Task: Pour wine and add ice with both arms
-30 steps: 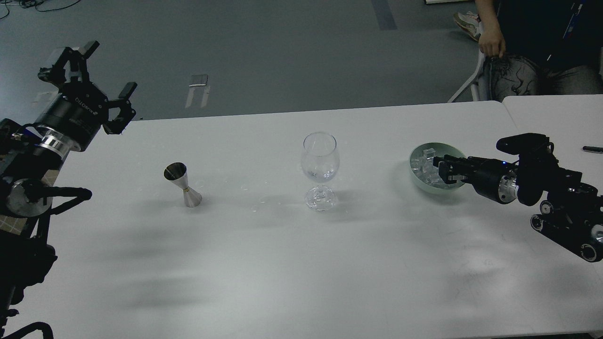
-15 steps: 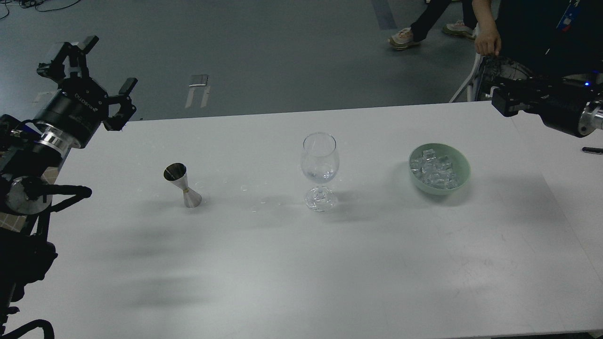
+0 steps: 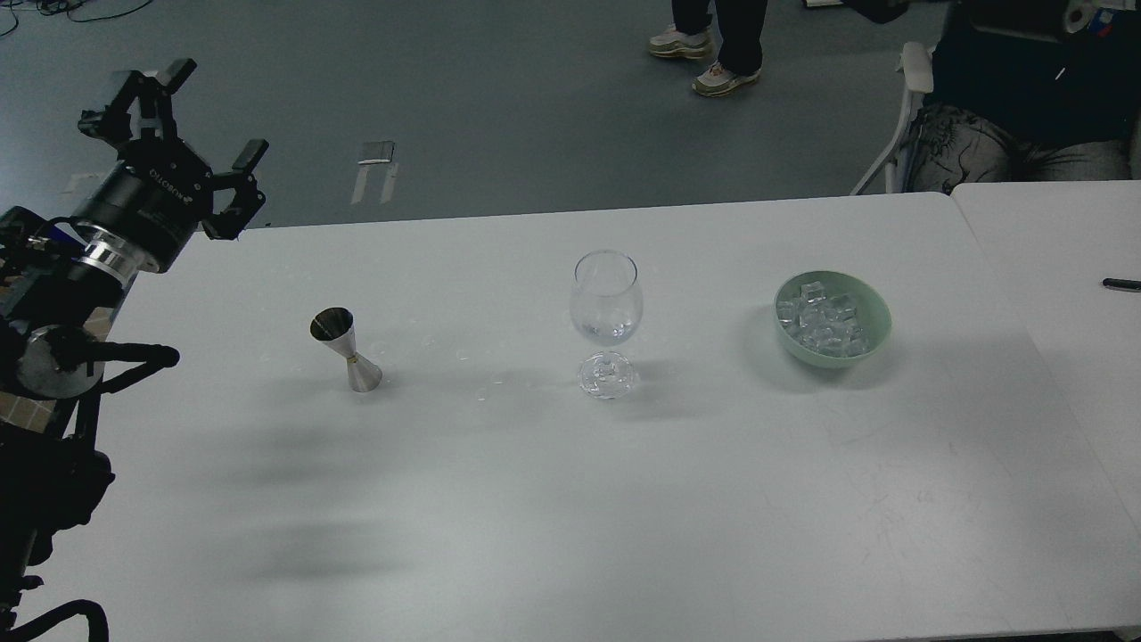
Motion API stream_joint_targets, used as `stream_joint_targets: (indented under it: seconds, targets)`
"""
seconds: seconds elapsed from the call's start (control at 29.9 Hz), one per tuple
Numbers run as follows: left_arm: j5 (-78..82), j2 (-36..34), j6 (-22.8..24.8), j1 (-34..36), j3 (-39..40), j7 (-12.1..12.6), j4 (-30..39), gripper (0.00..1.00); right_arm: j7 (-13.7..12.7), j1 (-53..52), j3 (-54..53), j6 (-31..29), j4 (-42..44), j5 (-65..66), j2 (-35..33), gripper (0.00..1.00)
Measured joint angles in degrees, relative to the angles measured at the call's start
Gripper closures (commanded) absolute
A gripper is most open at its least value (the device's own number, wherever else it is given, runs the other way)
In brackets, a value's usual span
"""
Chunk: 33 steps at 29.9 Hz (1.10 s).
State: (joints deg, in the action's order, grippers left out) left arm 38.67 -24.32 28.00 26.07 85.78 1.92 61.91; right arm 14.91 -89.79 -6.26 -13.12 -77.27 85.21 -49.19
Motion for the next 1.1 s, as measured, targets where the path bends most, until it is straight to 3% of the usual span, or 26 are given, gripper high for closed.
stream_joint_targets:
  seconds: [0.17,0.74,1.1]
  targets:
    - [0.0,0.0,0.0,-0.2,0.0,0.0,0.0,0.02,-0.1,-7.4,9.8,0.0,0.3,-3.3,8.6,0.96]
    - [0.0,0.1,0.0,-0.5,0.0,0.0,0.1,0.02,0.3,-8.0,25.5,-3.0,3.7,-6.6,25.3,0.96]
    - [0.0,0.2,0.0,-0.8,0.0,0.0,0.7,0.02,0.4,-8.4,26.1,-6.0,7.4,-8.5,29.4,0.94]
